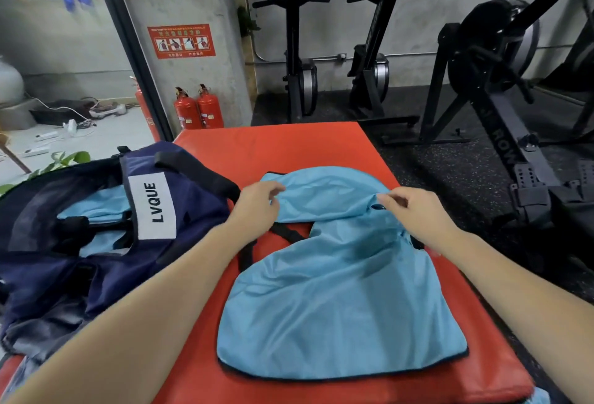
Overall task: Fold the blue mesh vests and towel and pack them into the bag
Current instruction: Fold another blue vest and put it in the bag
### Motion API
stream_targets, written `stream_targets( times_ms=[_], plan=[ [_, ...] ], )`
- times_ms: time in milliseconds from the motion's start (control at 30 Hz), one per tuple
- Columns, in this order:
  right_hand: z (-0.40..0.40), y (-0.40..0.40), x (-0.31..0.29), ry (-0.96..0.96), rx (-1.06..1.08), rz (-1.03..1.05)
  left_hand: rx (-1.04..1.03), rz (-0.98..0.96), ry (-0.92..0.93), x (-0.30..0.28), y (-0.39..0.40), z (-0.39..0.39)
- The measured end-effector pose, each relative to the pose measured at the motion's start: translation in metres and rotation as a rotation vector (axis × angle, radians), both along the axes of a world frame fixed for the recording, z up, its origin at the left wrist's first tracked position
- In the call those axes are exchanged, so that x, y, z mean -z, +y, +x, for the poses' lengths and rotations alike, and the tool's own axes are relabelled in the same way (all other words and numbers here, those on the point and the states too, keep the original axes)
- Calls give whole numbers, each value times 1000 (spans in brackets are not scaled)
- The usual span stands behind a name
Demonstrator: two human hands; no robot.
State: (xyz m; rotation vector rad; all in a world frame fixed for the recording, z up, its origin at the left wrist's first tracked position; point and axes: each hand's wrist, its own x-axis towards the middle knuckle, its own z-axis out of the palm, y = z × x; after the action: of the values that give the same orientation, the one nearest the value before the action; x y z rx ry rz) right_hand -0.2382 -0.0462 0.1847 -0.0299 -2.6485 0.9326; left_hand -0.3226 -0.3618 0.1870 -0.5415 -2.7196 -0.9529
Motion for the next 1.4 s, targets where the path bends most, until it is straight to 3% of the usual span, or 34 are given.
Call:
stream_targets(
  times_ms=[267,533,733,933,1100,1267,1400],
  plan=[
    [-127,15,16,-86,22,141,-33,-192,-92,14,24,-138],
    [-192,23,41,-327,110,235,-87,-441,-178,39,30,-191],
    [-180,26,38,-194,211,257,-189,-376,6,32,33,-180],
    [-130,25,-12,-18,230,117,-184,-129,132,-32,21,-133],
    [-49,20,-46,85,165,-23,-115,-55,223,-67,2,-39],
    [50,12,-32,2,135,-21,-21,-118,256,-50,-28,78],
    [119,6,-1,-149,54,198,22,-206,232,-9,-56,156]
  ],
)
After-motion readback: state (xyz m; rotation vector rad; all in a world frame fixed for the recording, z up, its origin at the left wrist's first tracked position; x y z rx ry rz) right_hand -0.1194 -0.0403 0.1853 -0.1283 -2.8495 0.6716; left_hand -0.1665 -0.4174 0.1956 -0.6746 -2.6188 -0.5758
